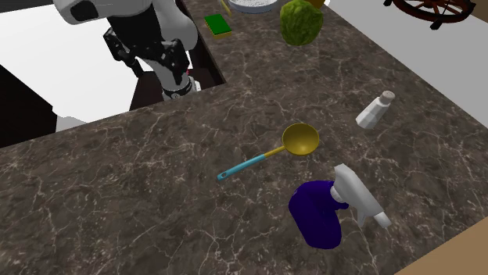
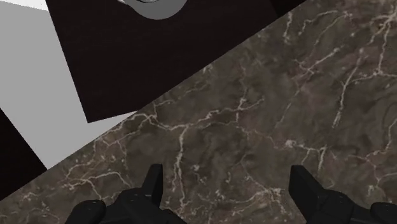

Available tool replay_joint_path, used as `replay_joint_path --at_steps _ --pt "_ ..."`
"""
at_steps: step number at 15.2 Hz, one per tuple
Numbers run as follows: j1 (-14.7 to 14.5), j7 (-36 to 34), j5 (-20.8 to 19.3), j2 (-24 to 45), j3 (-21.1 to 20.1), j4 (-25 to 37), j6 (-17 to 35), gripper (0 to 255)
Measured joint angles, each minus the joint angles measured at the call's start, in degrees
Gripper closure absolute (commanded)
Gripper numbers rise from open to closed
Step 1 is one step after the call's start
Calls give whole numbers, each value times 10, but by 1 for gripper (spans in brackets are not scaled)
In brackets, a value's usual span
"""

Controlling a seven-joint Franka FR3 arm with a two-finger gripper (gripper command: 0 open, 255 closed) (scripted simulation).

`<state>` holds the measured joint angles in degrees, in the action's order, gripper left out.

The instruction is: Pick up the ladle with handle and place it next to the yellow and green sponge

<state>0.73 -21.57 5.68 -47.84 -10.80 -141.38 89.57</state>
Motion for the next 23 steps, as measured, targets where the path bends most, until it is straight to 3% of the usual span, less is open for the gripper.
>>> replay_joint_path --at_steps 5,12,19,23 --pt "7 -145 81 2 -71 -26 55 0" --pt "34 -347 174 65 -186 -8 156 0" --pt "103 -547 205 173 -312 54 275 0" --pt "166 -671 180 250 -393 104 340 0"
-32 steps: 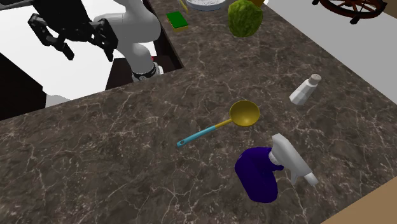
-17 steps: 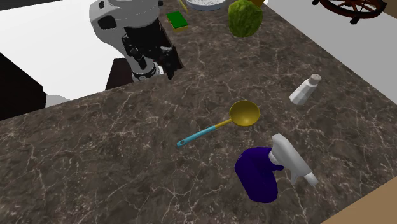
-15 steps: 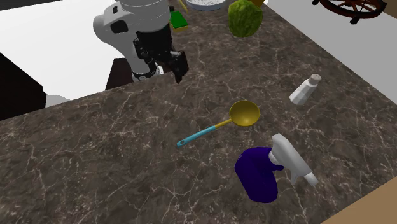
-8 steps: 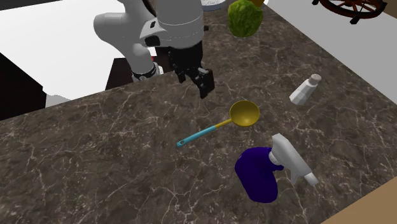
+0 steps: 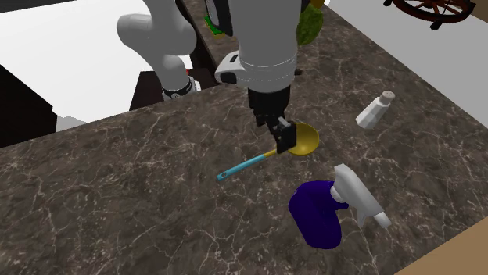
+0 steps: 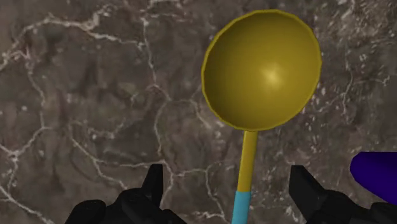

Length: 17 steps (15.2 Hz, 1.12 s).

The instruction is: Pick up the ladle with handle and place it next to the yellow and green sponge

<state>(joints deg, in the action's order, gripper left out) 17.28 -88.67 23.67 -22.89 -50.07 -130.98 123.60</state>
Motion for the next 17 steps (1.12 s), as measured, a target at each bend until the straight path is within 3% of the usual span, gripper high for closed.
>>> replay_joint_path --at_steps 2,5,10,15,16,17 --pt "25 -43 -18 31 -30 17 23 0" --pt "38 -63 -31 54 -53 14 51 0" --pt "53 -79 -51 83 -78 2 89 0" --pt "54 -80 -52 86 -80 0 94 0" --pt "54 -80 -52 86 -80 0 94 255" --pt "54 -80 -52 86 -80 0 94 255"
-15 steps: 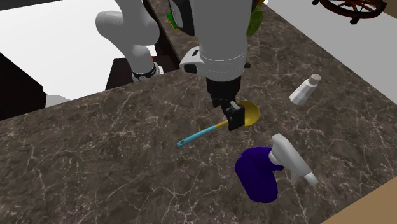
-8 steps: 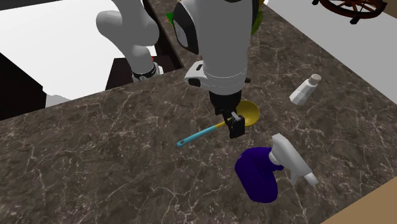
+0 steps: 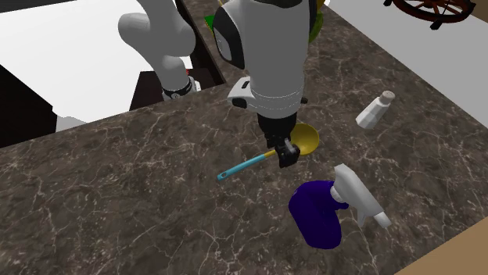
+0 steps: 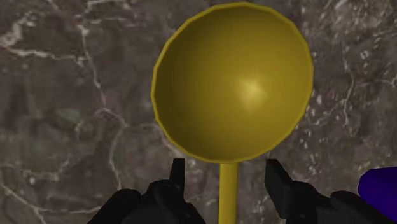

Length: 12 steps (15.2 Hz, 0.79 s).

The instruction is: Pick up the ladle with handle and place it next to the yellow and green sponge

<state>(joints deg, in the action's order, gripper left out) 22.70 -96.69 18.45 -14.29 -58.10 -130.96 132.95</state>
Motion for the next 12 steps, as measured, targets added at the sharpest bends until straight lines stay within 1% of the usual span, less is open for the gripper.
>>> replay_joint_path --at_steps 6,8,10,12 --pt "0 -2 -2 -1 -1 4 -14 255" --pt "1 -3 -3 1 -3 3 -6 255" --pt "-1 1 2 -3 2 2 -6 255" --pt "-4 4 7 -11 9 9 -18 255"
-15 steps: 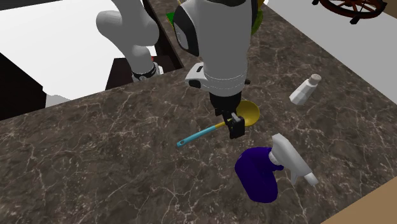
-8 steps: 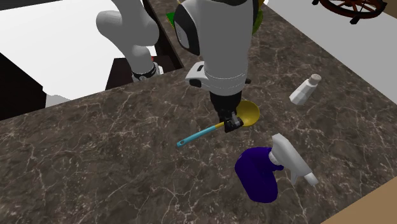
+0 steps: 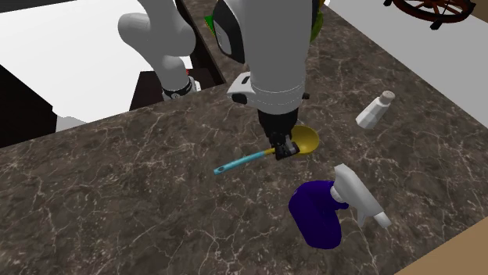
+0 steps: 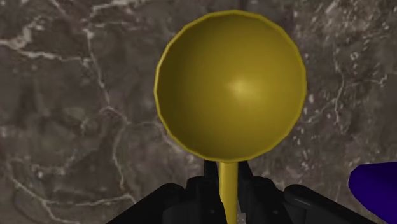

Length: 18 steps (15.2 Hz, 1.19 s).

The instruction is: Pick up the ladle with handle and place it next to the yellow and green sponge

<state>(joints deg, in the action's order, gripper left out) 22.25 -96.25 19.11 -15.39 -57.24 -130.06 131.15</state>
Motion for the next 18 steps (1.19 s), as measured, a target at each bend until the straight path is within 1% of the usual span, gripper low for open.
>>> replay_joint_path --at_steps 13,18 --pt "-15 12 16 -45 46 70 -108 255" --pt "-14 11 13 -51 57 103 -147 255"
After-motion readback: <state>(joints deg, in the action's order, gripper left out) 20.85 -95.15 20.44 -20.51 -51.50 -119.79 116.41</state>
